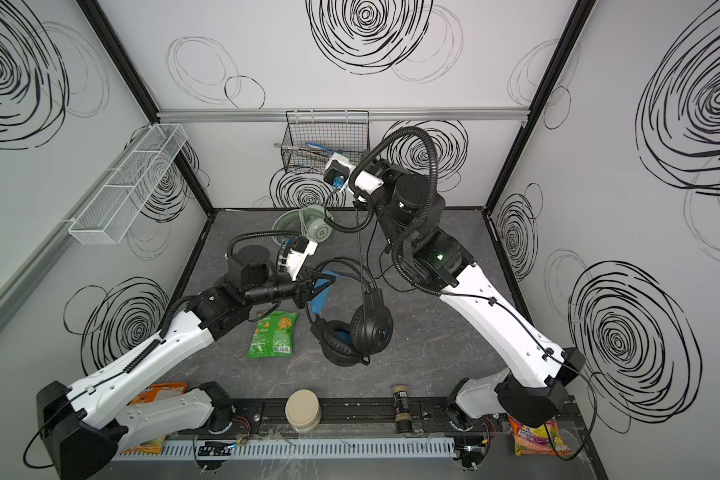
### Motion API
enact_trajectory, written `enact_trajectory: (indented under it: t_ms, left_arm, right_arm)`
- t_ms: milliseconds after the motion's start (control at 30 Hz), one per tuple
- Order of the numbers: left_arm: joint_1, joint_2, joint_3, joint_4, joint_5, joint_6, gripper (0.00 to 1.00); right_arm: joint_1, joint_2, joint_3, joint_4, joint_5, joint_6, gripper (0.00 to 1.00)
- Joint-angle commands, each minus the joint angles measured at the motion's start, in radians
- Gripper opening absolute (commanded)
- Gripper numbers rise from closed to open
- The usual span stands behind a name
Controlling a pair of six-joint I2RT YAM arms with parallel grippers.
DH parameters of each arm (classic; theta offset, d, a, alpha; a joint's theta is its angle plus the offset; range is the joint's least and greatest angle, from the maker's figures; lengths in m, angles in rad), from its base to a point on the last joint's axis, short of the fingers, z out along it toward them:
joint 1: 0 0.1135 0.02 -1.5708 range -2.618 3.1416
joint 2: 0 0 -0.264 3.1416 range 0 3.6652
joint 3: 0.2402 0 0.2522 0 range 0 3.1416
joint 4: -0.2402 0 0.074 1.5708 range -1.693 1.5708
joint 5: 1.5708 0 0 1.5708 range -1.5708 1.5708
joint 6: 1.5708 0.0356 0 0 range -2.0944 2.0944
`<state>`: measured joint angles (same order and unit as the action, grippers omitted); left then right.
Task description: Wrap the headphones
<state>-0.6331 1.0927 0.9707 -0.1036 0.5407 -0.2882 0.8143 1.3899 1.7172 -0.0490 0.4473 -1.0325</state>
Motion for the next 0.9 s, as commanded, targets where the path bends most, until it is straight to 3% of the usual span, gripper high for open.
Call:
enact_trajectory:
  t_ms: [0,200,600,867]
  left_arm:
    - [-0.009,-0.035,0.022,0.135,0.188,-0.044,0.0]
    - [0.004,-0.036,0.079,0.279,0.312,-0.198,0.0]
    - [0.03,-0.01,0.211,0.584,0.327,-0.472,0.0]
    - [0.049,0.032,0.19,1.004,0.308,-0.8,0.0]
  right_arm:
    - [-0.035,-0.01,-0.011,0.017,-0.045,0.106,0.0]
    - [-0.114,-0.027,-0.045,-0.008,-0.128,0.239,0.03]
    - [-0.247,-0.083,-0.152,0.057,-0.282,0.485,0.04]
    - [-0.277,-0.143,-0.259,0.136,-0.509,0.573,0.15]
